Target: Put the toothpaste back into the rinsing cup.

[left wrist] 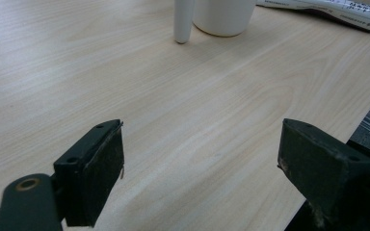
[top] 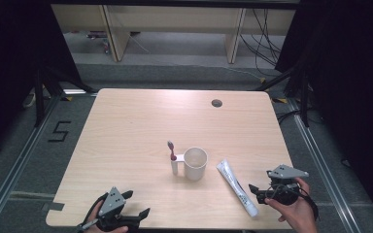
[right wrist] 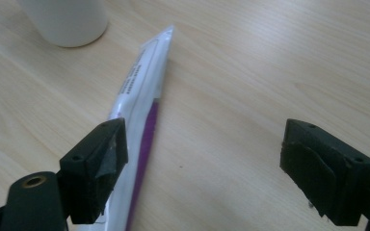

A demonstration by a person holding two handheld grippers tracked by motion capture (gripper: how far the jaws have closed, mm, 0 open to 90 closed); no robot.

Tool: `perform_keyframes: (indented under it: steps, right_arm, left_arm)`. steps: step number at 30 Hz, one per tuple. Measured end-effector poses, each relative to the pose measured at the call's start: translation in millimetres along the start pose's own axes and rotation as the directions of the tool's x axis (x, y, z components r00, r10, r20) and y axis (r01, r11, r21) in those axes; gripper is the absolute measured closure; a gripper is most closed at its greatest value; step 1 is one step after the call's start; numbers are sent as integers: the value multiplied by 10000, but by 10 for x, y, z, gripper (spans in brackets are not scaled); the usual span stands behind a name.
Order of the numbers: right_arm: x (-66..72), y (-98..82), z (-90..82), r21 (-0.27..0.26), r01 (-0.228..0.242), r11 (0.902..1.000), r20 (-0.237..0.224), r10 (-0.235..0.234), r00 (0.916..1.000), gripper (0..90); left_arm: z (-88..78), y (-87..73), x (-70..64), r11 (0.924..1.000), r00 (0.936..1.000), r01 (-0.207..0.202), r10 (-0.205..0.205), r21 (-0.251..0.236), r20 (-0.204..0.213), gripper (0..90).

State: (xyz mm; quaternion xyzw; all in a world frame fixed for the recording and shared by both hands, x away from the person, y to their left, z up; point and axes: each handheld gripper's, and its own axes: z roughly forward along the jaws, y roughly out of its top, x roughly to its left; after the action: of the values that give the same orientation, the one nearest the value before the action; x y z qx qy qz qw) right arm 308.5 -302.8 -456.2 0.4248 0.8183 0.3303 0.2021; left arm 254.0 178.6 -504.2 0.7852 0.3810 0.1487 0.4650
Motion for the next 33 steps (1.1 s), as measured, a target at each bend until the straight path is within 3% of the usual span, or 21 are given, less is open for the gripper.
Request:
perform_keyframes:
  steps: [4, 5, 7, 11, 13, 14, 16, 17, 19, 23, 24, 26, 27, 29, 32, 33]
  right_arm:
    - [113, 51, 18, 566, -127, 9983, -306, 144, 9994, 190]
    - [120, 67, 38, 604, 101, 9981, -416, -76, 9991, 193]
    - [196, 99, 65, 738, 12, 9973, -467, 23, 9989, 204]
    - [258, 174, 155, 994, 536, 9936, -640, -474, 9968, 233]
    - [272, 201, 212, 1232, 646, 9903, -699, -563, 9960, 244]
    - [306, 215, 256, 1517, 469, 9873, -813, -348, 9961, 264]
    - [305, 211, 290, 1534, 685, 9858, -822, -563, 9950, 270]
    - [320, 213, 308, 1731, 489, 9837, -849, -346, 9958, 273]
    - [330, 225, 343, 1883, 502, 9808, -798, -357, 9962, 294]
    - [353, 244, 408, 1972, 906, 9762, -884, -744, 9933, 338]
    - [351, 243, 439, 1780, 1090, 9780, -760, -968, 9924, 350]
    - [382, 257, 460, 2096, 884, 9738, -782, -734, 9942, 356]
    - [370, 257, 490, 1930, 1108, 9749, -706, -988, 9926, 372]
    - [368, 272, 517, 2235, 1282, 9662, -875, -1112, 9899, 383]
    - [389, 273, 556, 2360, 1061, 9659, -816, -891, 9927, 398]
    - [375, 278, 563, 2566, 1210, 9589, -898, -1010, 9908, 406]
  left_arm:
    - [-3, -2, 4, 10000, 10000, 29, -29, 54, 9, 158]
    - [6, -5, -3, 10000, 10000, 48, -48, 45, -7, 158]
    - [8, -6, -11, 9999, 10000, 1, -1, 163, 6, 159]
    - [18, -9, -20, 9999, 10000, 54, -55, 122, 18, 159]
    - [17, -12, -21, 9999, 10000, 44, -44, 127, 12, 158]
    - [16, -11, -21, 9999, 10000, 33, -33, 131, 16, 158]
    - [17, -8, -17, 9998, 10000, -24, 24, 172, 12, 158]
    - [22, -11, -25, 9999, 10000, 31, -31, 161, 17, 159]
    - [24, -18, -29, 9997, 10000, 0, -1, 238, 42, 158]
    - [29, -13, -26, 9995, 9999, -121, 117, 281, 119, 159]
    - [29, -15, -37, 9997, 9999, -58, 56, 237, 87, 159]
    - [29, -15, -38, 9997, 9999, -52, 49, 220, 105, 159]
    - [31, -13, -33, 9997, 9999, -79, 77, 233, 95, 159]
    - [34, -18, -36, 9997, 9999, -90, 87, 248, 98, 159]
    - [35, -14, -34, 9996, 9999, -105, 102, 255, 124, 159]
    - [41, -16, -34, 9997, 9999, -86, 83, 221, 149, 159]
